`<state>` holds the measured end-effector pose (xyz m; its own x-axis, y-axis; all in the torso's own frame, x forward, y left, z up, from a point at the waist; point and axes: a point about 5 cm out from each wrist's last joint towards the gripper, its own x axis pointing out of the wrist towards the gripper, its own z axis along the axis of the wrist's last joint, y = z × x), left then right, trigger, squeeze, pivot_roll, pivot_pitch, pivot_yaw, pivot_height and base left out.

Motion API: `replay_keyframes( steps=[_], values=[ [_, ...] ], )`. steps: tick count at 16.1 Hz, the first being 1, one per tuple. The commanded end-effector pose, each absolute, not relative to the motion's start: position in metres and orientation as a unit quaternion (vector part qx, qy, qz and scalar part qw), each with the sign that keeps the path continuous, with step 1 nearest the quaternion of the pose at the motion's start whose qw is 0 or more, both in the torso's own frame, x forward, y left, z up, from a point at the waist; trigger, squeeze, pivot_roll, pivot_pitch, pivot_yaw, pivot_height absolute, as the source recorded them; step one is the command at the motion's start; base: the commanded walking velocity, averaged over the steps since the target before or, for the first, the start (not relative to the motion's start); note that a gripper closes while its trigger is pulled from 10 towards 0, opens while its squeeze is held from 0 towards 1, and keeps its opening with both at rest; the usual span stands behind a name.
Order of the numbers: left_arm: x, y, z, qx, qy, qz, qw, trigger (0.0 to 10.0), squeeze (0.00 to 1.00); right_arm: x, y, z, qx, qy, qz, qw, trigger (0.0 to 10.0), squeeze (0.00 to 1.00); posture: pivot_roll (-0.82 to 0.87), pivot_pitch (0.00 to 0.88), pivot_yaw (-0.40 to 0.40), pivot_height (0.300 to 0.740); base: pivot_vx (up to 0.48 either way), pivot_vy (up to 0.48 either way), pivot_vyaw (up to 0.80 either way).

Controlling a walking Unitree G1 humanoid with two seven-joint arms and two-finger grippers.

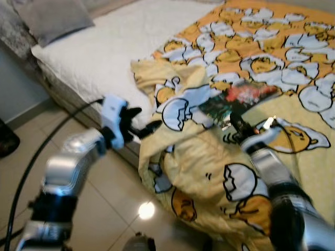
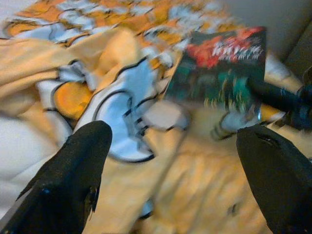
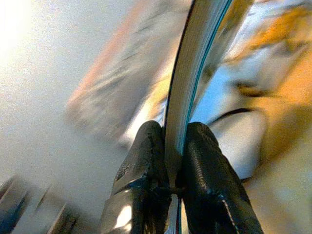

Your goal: Clean up the room

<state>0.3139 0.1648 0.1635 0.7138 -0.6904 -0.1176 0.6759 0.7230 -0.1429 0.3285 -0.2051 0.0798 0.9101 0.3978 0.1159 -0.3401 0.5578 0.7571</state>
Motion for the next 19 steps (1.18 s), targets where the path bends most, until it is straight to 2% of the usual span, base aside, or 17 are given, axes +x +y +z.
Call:
replay_keyframes(
  steps=[1, 2, 3, 4, 7, 8, 10, 11, 13, 14, 15, 19],
  values=[
    [0.316, 0.174, 0.171, -0.076, 0.075, -0.391, 0.914, 10.0, 1.00, 0.329, -0.190, 0.102, 0.385, 0.015, 0.321, 0.865, 0.0, 0.00, -0.07, 0.000, 0.113, 0.740, 0.000, 0.000, 0.00],
    [0.317, 0.178, 0.172, -0.099, 0.080, -0.402, 0.907, 10.0, 1.00, 0.325, -0.185, 0.107, 0.369, 0.017, 0.368, 0.853, 0.0, 0.00, -0.07, 0.000, 0.116, 0.740, 0.000, 0.000, 0.00],
    [0.319, 0.185, 0.174, -0.144, 0.081, -0.407, 0.898, 10.0, 1.00, 0.317, -0.176, 0.116, 0.340, 0.029, 0.444, 0.829, 0.0, 0.00, -0.07, 0.000, 0.118, 0.740, 0.000, 0.000, 0.00],
    [0.320, 0.187, 0.176, -0.165, 0.078, -0.408, 0.895, 10.0, 1.00, 0.314, -0.172, 0.119, 0.327, 0.036, 0.472, 0.818, 0.0, 0.00, -0.08, 0.000, 0.119, 0.740, 0.000, 0.000, 0.00],
    [0.315, 0.183, 0.176, -0.248, 0.082, -0.443, 0.858, 10.0, 1.00, 0.300, -0.159, 0.127, 0.300, 0.063, 0.560, 0.770, 0.0, 0.00, -0.06, 0.000, 0.100, 0.740, 0.000, 0.000, 0.00],
    [0.315, 0.183, 0.170, -0.251, 0.094, -0.441, 0.857, 10.0, 0.95, 0.297, -0.156, 0.128, 0.294, 0.068, 0.575, 0.761, 0.0, 0.00, -0.05, 0.000, 0.097, 0.740, 0.000, 0.000, 0.00],
    [0.314, 0.187, 0.149, -0.285, 0.124, -0.434, 0.846, 10.0, 0.91, 0.284, -0.147, 0.130, 0.288, 0.089, 0.613, 0.730, 0.0, 0.00, -0.06, 0.000, 0.095, 0.740, 0.000, 0.000, 0.00],
    [0.314, 0.188, 0.146, -0.294, 0.129, -0.432, 0.843, 10.0, 0.90, 0.283, -0.146, 0.131, 0.289, 0.092, 0.618, 0.725, 0.0, 0.00, -0.06, 0.000, 0.095, 0.740, 0.000, 0.000, 0.00],
    [0.310, 0.184, 0.143, -0.340, 0.143, -0.450, 0.814, 10.0, 0.78, 0.279, -0.144, 0.135, 0.292, 0.095, 0.630, 0.713, 0.0, 0.00, -0.07, 0.000, 0.098, 0.740, 0.000, 0.000, 0.00],
    [0.307, 0.180, 0.144, -0.353, 0.150, -0.467, 0.797, 1.3, 0.00, 0.277, -0.143, 0.136, 0.290, 0.098, 0.636, 0.709, 0.0, 0.00, -0.07, 0.000, 0.100, 0.740, 0.000, 0.000, 0.00],
    [0.305, 0.178, 0.144, -0.358, 0.156, -0.478, 0.787, 0.0, 0.00, 0.275, -0.143, 0.137, 0.290, 0.100, 0.639, 0.706, 0.0, 0.00, -0.07, 0.000, 0.100, 0.740, 0.000, 0.000, 0.00],
    [0.302, 0.176, 0.142, -0.359, 0.182, -0.487, 0.775, 0.0, 0.00, 0.272, -0.142, 0.138, 0.288, 0.110, 0.640, 0.703, 0.0, 0.00, -0.07, 0.000, 0.097, 0.740, 0.000, 0.000, 0.00]
  ],
)
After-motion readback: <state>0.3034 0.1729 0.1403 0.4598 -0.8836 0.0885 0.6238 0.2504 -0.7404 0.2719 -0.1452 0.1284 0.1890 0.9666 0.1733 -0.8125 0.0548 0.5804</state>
